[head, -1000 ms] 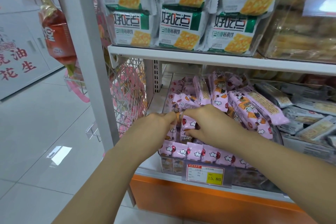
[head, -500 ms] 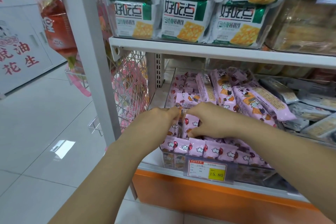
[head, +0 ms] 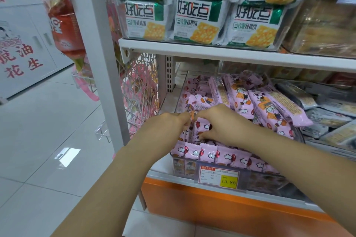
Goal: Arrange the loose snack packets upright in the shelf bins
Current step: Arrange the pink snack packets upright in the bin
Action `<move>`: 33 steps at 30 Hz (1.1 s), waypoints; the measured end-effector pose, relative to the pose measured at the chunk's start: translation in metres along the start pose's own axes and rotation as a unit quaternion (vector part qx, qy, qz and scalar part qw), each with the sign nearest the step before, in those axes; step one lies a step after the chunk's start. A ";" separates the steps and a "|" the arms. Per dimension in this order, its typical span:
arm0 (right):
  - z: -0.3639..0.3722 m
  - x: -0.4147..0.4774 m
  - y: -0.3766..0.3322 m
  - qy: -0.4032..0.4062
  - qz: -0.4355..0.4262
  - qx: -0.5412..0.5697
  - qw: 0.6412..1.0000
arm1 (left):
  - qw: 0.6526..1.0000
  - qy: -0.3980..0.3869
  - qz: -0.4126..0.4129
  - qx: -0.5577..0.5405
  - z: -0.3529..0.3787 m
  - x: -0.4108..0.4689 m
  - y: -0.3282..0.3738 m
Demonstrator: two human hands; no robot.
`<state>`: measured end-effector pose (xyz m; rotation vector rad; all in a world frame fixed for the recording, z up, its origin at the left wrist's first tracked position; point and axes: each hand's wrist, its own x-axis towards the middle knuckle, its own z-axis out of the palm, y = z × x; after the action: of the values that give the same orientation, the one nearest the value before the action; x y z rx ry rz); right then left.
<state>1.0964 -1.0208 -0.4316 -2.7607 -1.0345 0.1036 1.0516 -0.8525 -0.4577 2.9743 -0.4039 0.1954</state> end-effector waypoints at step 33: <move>-0.048 -0.053 0.001 0.060 0.063 0.140 0.986 | 0.999 -0.020 -0.031 0.010 -0.010 -0.012 0.016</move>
<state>1.0635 -1.0633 -0.3848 -2.5402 -0.7516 0.0910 1.0343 -0.8634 -0.4475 3.0090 -0.3152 0.1351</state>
